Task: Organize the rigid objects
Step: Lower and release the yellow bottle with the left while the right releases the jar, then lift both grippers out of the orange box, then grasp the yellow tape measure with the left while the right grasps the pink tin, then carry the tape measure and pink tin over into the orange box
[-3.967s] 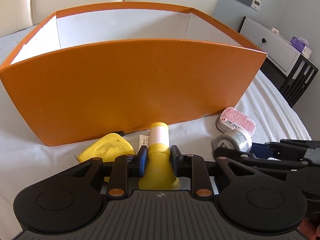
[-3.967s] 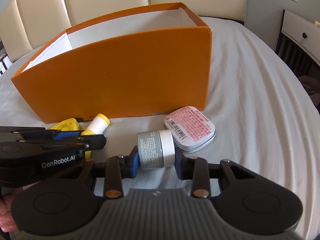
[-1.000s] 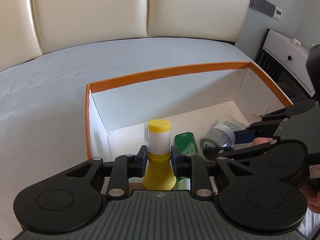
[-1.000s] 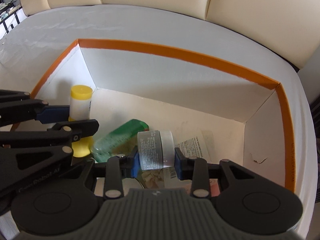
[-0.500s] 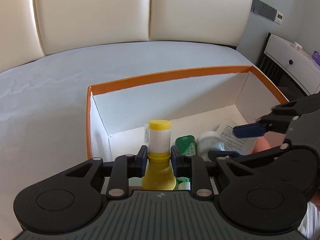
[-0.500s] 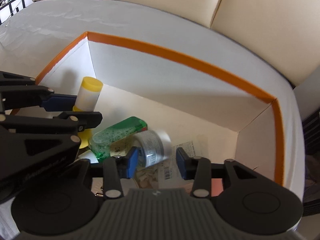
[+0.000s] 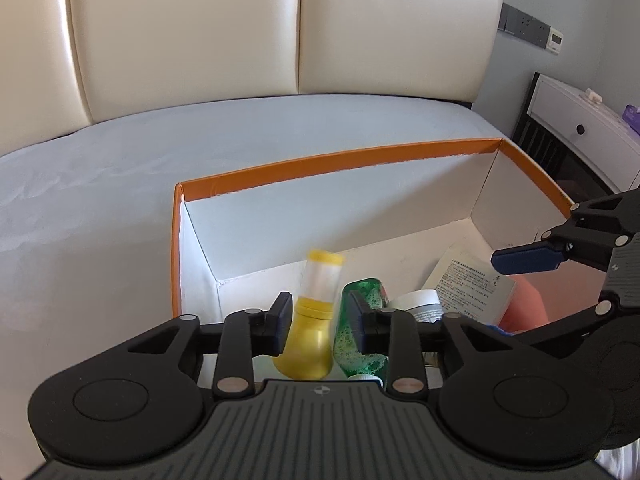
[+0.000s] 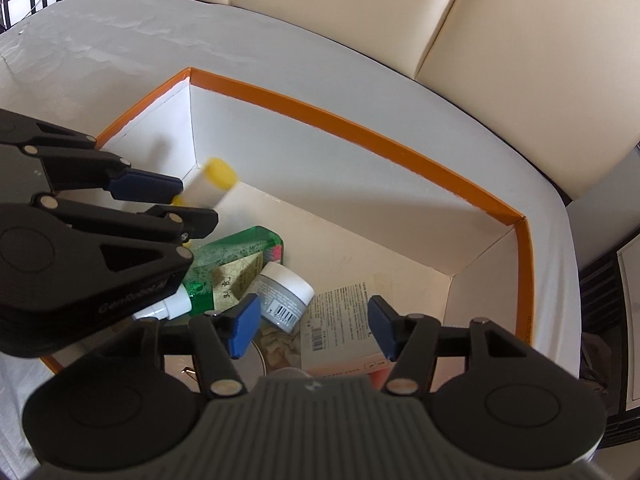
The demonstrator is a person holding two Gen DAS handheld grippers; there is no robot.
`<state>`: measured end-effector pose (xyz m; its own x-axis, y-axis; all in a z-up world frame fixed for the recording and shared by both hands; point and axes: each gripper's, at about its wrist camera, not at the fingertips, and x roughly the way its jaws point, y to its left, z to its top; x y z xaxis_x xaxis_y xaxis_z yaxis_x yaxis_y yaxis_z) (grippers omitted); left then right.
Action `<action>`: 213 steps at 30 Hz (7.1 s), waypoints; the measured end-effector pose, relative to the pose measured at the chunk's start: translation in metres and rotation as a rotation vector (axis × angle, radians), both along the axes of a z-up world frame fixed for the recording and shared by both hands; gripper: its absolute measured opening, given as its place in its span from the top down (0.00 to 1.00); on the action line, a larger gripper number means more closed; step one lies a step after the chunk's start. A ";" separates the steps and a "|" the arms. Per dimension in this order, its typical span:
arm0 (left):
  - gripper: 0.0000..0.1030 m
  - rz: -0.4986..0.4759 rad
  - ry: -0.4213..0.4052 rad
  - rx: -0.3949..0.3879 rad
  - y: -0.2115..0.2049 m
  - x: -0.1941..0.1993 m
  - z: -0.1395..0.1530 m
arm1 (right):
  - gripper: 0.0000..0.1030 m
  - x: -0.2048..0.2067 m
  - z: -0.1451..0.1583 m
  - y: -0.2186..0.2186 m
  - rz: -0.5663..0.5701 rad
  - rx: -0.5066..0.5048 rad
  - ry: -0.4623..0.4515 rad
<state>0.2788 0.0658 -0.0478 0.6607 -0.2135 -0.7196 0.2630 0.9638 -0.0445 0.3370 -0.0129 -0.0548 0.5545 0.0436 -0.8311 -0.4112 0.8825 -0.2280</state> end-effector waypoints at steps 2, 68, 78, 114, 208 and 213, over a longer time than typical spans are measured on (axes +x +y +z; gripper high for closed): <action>0.35 -0.003 -0.020 -0.026 0.001 -0.003 0.003 | 0.42 0.000 0.003 -0.002 -0.008 0.012 0.000; 0.29 0.261 -0.063 -0.203 -0.010 -0.144 -0.024 | 0.31 -0.154 -0.050 -0.125 -0.369 0.304 -0.167; 0.30 0.265 -0.062 -0.173 -0.008 -0.136 -0.039 | 0.30 -0.134 -0.074 -0.122 -0.394 0.260 -0.140; 0.14 0.135 0.058 -0.005 -0.034 -0.140 -0.068 | 0.38 -0.134 -0.082 -0.117 -0.383 0.230 -0.129; 0.26 0.107 -0.078 -0.113 -0.027 -0.044 0.061 | 0.39 -0.055 0.058 -0.074 -0.035 0.141 -0.261; 0.26 0.111 0.000 -0.105 -0.028 -0.019 0.034 | 0.39 -0.019 0.032 -0.068 -0.021 0.104 -0.183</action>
<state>0.2596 0.0382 -0.0139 0.6841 -0.2136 -0.6974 0.1553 0.9769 -0.1468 0.3180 -0.0812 -0.0226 0.6978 0.1109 -0.7077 -0.3524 0.9133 -0.2043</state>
